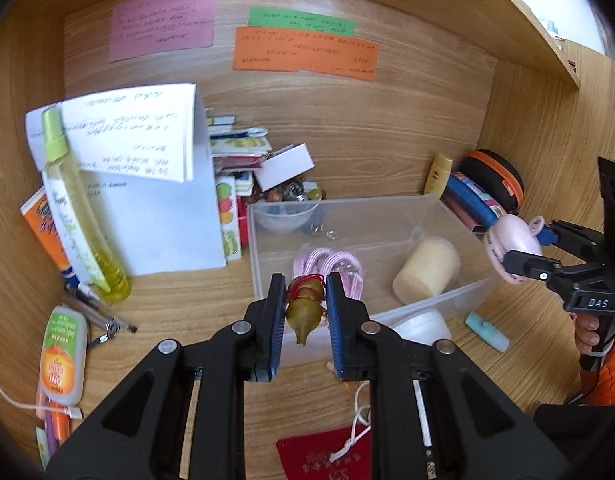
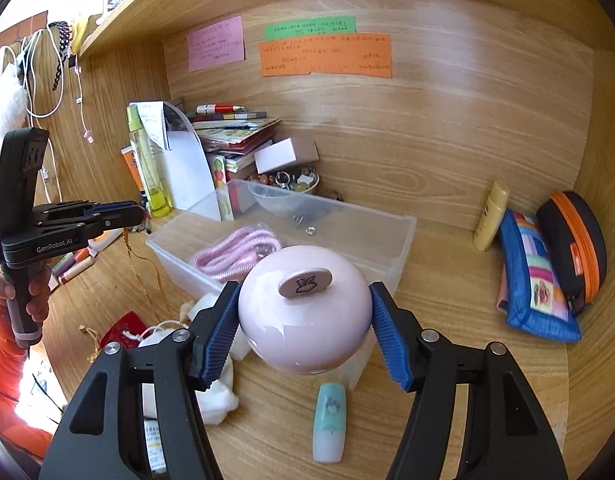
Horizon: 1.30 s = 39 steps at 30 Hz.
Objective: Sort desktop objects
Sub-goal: 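Carry the ornament and pink container into the clear box and open both tools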
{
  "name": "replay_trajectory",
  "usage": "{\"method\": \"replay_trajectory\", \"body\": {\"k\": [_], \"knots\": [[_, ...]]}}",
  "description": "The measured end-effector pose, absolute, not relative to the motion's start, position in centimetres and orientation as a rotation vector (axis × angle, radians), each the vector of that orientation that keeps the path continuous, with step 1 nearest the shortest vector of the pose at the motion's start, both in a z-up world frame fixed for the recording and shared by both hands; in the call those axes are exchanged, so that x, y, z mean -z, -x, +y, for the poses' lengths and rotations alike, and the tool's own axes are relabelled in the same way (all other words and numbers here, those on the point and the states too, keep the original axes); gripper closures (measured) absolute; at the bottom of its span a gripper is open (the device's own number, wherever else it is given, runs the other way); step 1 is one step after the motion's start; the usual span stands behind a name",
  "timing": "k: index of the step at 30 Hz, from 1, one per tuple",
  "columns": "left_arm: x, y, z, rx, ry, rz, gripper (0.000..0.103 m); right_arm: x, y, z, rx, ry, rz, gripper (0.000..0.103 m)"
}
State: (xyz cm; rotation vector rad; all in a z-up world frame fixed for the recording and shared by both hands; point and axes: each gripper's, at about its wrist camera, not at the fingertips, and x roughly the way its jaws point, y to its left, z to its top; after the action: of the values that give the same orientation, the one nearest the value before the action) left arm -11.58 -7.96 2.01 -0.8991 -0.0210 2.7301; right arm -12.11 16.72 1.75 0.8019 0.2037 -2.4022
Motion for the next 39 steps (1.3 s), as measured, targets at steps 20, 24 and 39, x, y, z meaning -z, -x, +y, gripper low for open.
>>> {"method": "replay_trajectory", "body": {"k": [20,24,39], "knots": [[-0.6,17.3,-6.5,-2.622,0.970,0.002,0.084,-1.6,17.2,10.7,2.280,-0.831,0.281,0.043],[0.4,18.1,-6.3,-2.599,1.002,0.015,0.084,-0.8,17.8,9.1,2.245,-0.852,0.303,0.043],[3.2,19.8,-5.7,-2.546,1.105,0.065,0.084,2.6,19.4,6.1,2.182,-0.939,0.364,0.043]]}}
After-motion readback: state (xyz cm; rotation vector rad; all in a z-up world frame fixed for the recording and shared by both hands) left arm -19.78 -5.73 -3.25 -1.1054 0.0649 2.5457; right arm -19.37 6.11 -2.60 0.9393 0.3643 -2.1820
